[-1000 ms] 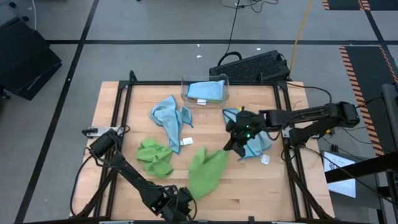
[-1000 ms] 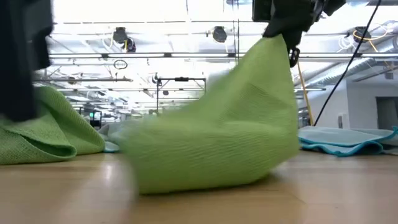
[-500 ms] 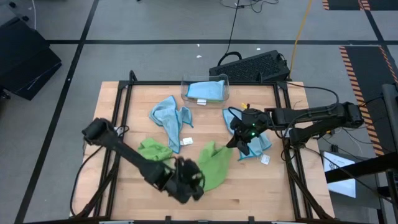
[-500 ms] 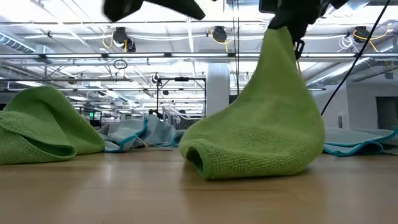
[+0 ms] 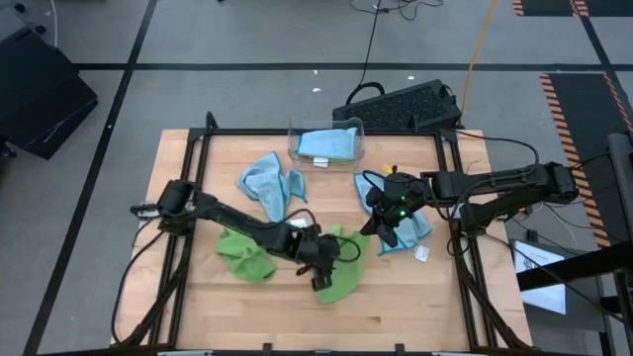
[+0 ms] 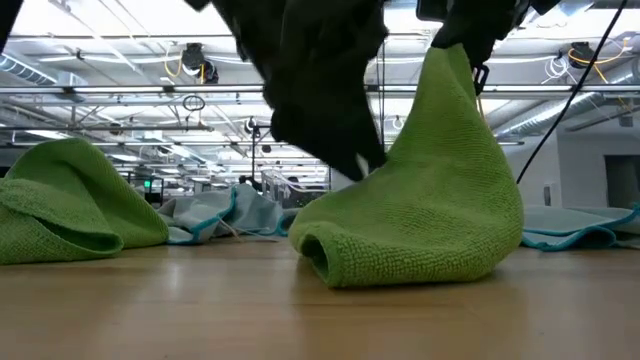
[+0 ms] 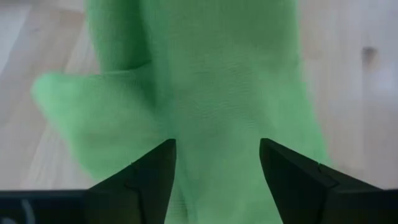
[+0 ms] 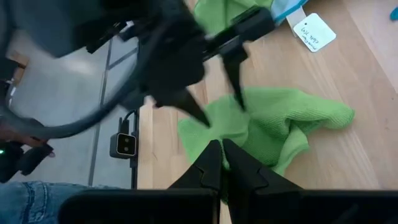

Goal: Fold microfiber towels
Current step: Fold the right green microfiber cloth

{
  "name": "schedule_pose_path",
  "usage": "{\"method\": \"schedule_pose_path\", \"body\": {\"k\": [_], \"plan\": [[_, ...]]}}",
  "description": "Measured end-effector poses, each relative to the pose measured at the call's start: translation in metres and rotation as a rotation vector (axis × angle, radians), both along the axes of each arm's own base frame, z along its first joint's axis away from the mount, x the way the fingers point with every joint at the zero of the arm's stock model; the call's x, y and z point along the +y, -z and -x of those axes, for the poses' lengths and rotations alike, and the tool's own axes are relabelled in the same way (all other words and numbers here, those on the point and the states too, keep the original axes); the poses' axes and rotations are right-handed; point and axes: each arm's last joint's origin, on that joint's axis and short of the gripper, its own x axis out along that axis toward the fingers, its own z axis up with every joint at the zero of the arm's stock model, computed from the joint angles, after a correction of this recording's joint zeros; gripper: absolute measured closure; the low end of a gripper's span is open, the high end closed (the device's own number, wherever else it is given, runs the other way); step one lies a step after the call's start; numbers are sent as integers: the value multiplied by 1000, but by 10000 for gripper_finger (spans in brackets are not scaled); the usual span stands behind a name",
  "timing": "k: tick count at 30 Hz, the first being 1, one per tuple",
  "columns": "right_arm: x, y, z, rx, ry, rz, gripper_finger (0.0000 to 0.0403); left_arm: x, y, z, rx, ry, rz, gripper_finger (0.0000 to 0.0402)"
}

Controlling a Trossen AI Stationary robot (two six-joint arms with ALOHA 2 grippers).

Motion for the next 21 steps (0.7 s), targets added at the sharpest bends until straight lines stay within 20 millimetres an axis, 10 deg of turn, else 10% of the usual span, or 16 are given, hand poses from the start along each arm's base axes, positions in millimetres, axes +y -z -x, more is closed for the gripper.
{"method": "schedule_pose_path", "body": {"k": [13, 21], "plan": [[-6, 2, 1, 14, 11, 22, 403, 12, 30, 10, 58, 100, 242, 297], [-17, 3, 3, 37, 58, 20, 403, 7, 7, 9, 47, 16, 357, 393]]}}
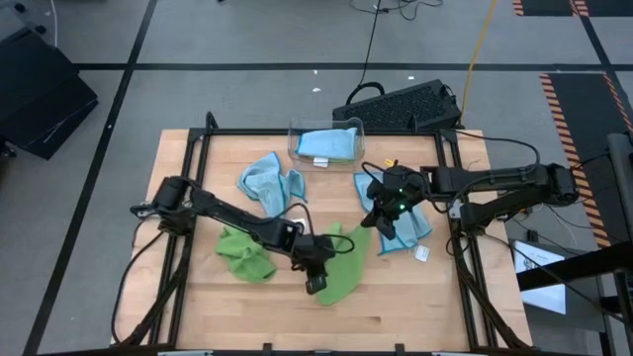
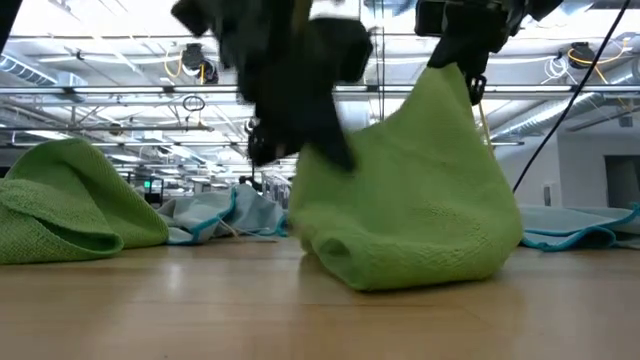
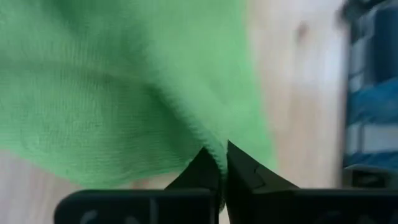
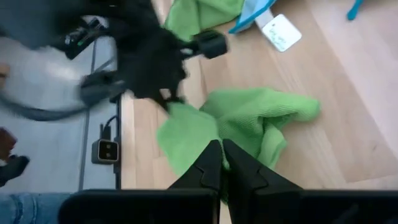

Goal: Fold microfiber towels
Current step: Fold the right green microfiber cloth

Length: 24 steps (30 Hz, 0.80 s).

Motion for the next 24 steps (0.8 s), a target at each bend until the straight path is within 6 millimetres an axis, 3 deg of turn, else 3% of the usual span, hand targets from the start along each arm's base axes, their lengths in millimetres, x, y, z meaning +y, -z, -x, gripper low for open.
{"method": "schedule_pose_path", "body": {"k": [7, 13, 17, 21, 24], "plan": [[-24, -18, 5, -142, 138, 39, 403, 26, -70, 26, -87, -204, -177, 398], [-56, -54, 22, -407, 330, 118, 403, 63, -137, 63, -261, -434, -399, 399], [-62, -80, 38, -597, 340, 143, 403, 77, -175, 83, -419, -490, -398, 399], [-53, -82, 55, -556, 294, 118, 403, 70, -187, 95, -463, -459, -370, 399], [-42, -70, 63, -411, 246, 93, 403, 57, -176, 98, -372, -385, -334, 399]]}}
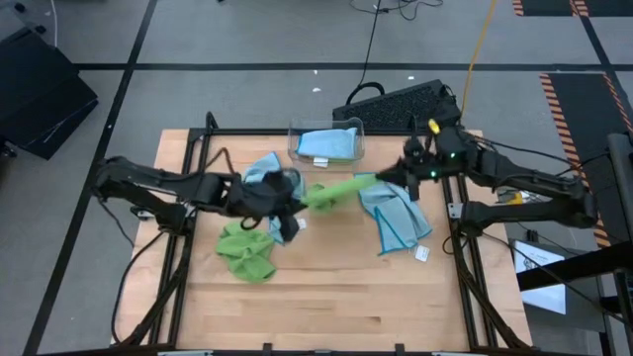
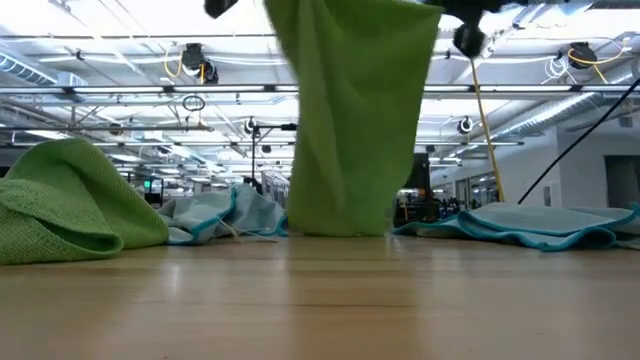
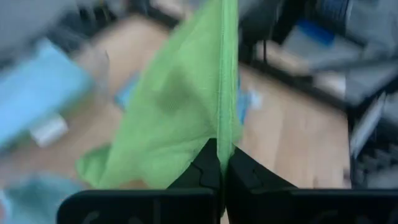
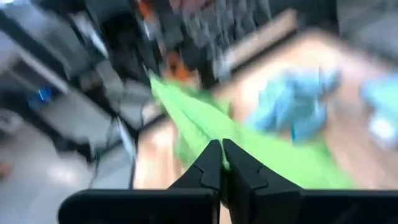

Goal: Fold microfiber towels
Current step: Fold the right green microfiber cloth

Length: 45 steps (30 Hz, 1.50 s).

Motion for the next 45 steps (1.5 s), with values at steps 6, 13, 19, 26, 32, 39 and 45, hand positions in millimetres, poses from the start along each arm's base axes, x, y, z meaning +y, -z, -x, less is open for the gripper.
{"method": "schedule_pose_path", "body": {"k": [6, 13, 19, 26, 32, 39, 45], "plan": [[28, 32, 5, 235, -166, -120, 403, -45, 52, -21, 149, 106, 140, 399], [61, 67, 6, 368, -231, -286, 403, -109, 97, -45, 147, 223, 288, 399], [55, 49, -3, 125, -86, -241, 403, -111, 96, -47, 128, 167, 296, 400], [22, 12, -6, -168, 146, -85, 403, -47, 39, -27, -8, -22, -8, 400], [-14, -28, -2, -327, 288, 35, 403, 31, -25, 4, -205, -261, -213, 400], [-19, -45, 3, -243, 142, 42, 403, 54, -56, 33, -336, -15, -103, 399], [-2, -22, 15, 15, -18, -44, 403, 29, -31, 43, -80, 109, 90, 399]]}}
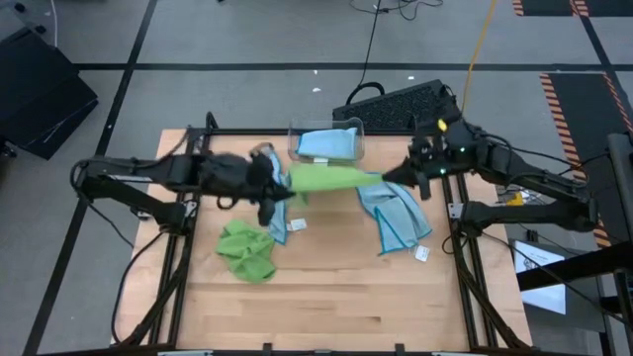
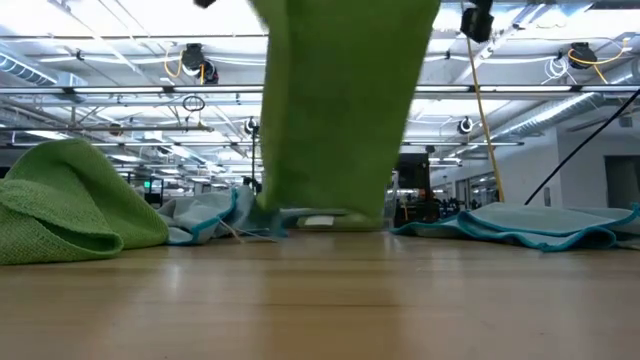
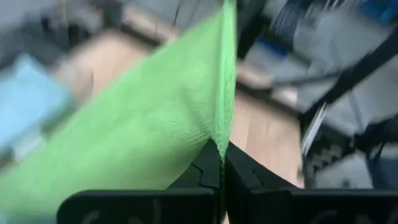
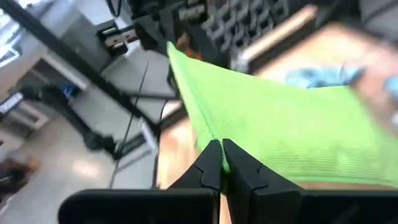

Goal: Fold microfiber towels
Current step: Fold the right green microfiber cloth

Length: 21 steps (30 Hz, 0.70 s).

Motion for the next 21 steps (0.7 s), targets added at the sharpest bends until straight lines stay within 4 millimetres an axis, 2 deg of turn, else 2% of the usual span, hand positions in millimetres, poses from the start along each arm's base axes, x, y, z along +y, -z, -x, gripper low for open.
{"method": "schedule_pose_path", "body": {"k": [5, 12, 17, 21], "plan": [[12, 22, 4, 189, -78, -28, 403, -34, 50, -17, 216, 75, 71, 399], [35, 62, 0, 320, -244, -238, 403, -92, 110, -58, 115, 169, 251, 399], [58, 99, 3, 460, -308, -344, 403, -127, 146, -71, 172, 141, 332, 399], [75, 128, 4, 506, -337, -412, 403, -152, 179, -77, 242, 125, 380, 399]]}}
